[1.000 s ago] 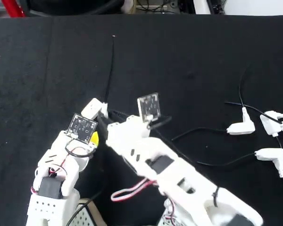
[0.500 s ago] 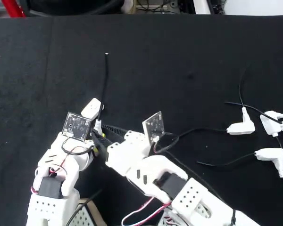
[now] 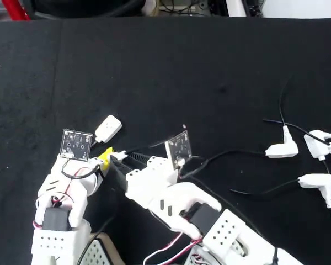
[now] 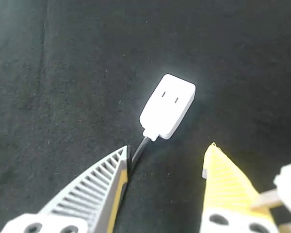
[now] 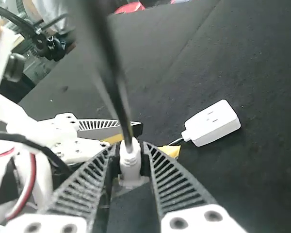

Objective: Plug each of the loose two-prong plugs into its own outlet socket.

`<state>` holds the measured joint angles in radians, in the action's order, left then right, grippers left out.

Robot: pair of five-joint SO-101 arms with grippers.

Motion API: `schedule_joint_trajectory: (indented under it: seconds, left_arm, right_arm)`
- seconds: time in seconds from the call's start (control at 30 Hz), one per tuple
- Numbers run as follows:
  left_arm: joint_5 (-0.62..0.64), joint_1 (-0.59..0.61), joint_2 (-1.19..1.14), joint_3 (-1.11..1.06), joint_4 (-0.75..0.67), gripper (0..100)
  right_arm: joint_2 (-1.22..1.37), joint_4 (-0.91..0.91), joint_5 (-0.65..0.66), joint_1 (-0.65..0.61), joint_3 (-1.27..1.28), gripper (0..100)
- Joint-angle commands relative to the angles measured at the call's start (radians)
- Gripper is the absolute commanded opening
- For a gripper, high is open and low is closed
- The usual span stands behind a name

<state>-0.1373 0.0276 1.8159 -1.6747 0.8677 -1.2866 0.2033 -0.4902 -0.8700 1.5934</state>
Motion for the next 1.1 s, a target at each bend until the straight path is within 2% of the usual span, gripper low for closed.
schedule_joint_trajectory:
  seconds: [0.0,0.33,0.43,0.5,0.67,0.83,0.93,1.07]
  left_arm:
    - [0.017,0.005,0.009,0.033,-0.034,25]
    - [0.023,0.070,0.008,0.024,-0.089,25]
    - [0.018,0.071,0.008,0.022,-0.089,25]
    - [0.017,0.071,0.008,0.013,-0.089,26]
    - [0.003,0.088,0.006,0.016,-0.089,25]
    - [-0.043,0.173,0.006,0.051,-0.094,25]
    - [-0.046,0.151,0.000,0.073,-0.087,25]
    - [-0.052,0.105,-0.086,0.139,-0.046,26]
  right_arm:
    - [0.039,0.008,0.014,-0.023,-0.053,1.2]
    - [0.214,0.175,0.018,-0.017,-0.213,1.2]
    - [0.245,0.173,0.083,-0.006,-0.226,1.2]
    - [0.249,0.173,0.094,0.043,-0.243,1.2]
    - [0.255,0.187,0.127,0.255,-0.305,1.2]
    - [0.257,0.427,0.226,0.411,-0.466,1.2]
    - [0.259,0.562,0.310,0.503,-0.568,1.2]
    - [0.302,0.629,0.440,0.598,-0.636,1.2]
